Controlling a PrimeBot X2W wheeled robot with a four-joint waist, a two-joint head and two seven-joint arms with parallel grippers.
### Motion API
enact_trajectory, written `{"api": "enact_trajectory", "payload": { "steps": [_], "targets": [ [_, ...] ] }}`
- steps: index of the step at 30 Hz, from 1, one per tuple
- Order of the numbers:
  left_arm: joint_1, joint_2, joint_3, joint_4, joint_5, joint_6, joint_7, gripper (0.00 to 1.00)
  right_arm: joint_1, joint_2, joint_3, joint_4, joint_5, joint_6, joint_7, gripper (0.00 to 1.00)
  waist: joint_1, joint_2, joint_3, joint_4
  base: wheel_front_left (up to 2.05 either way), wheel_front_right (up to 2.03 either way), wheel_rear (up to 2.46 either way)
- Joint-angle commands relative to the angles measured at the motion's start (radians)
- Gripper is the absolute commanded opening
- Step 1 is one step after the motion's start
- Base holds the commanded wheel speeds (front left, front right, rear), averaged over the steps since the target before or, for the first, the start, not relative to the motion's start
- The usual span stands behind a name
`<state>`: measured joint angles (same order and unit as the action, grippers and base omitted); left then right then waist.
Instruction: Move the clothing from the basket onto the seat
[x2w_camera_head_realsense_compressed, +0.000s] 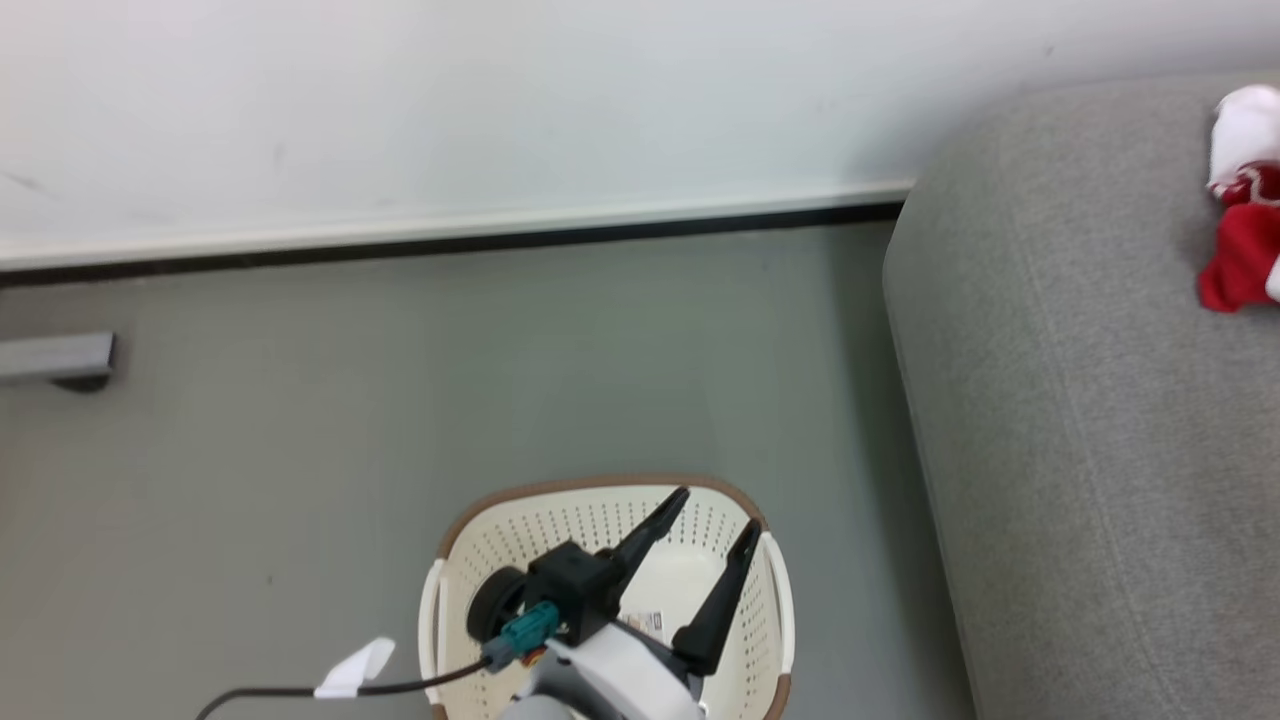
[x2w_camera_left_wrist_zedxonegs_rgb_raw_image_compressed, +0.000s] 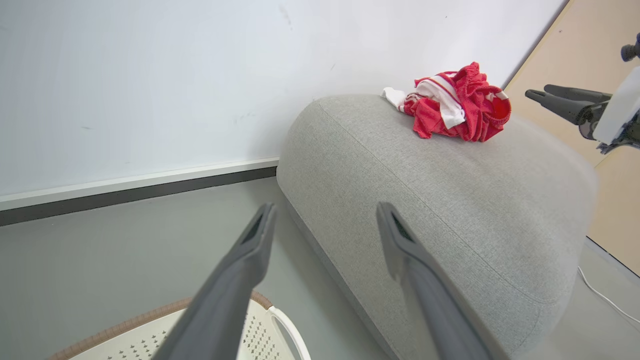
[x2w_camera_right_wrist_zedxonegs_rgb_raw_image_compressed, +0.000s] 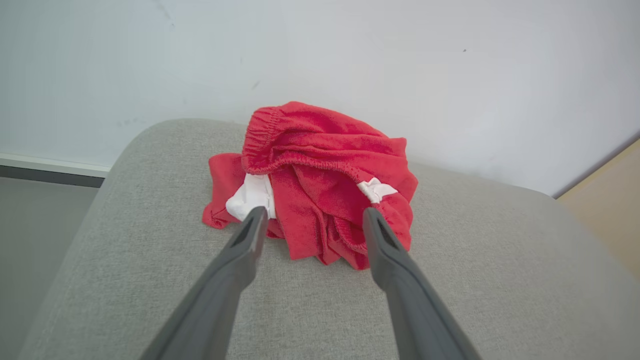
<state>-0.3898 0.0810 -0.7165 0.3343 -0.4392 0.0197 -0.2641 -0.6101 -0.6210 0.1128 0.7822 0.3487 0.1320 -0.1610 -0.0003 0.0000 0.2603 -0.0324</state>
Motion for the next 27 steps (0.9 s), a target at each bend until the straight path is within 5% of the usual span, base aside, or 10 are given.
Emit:
{"api": "enact_trajectory", "payload": {
  "steps": [1, 8, 19, 27],
  "targets": [
    [0.025, 0.013, 0.01, -0.005, 0.011, 0.006, 0.0, 1.0, 0.034, 0.007, -0.007, -0.022, 0.008, -0.003, -0.017, 1.0, 0.0003, 0.0, -0.041, -0.007, 0.0, 0.0, 0.0],
    [0.124, 0.047, 0.096, -0.01, 0.01, 0.027, 0.0, 1.0, 0.188, 0.081, -0.084, -0.156, -0.029, -0.003, -0.076, 1.0, 0.0003, 0.0, -0.135, 0.001, 0.0, 0.0, 0.0],
    [0.278, 0.079, 0.287, -0.046, 0.049, 0.09, 0.0, 1.0, 0.428, 0.309, -0.186, -0.372, -0.111, -0.003, -0.101, 1.0, 0.0003, 0.0, -0.229, 0.041, 0.0, 0.0, 0.0],
    [0.354, 0.064, 0.389, -0.045, 0.098, 0.075, 0.0, 1.0, 0.571, 0.459, -0.222, -0.471, -0.163, -0.003, -0.104, 1.0, 0.0003, 0.0, -0.271, 0.073, 0.0, 0.0, 0.0]
  ]
}}
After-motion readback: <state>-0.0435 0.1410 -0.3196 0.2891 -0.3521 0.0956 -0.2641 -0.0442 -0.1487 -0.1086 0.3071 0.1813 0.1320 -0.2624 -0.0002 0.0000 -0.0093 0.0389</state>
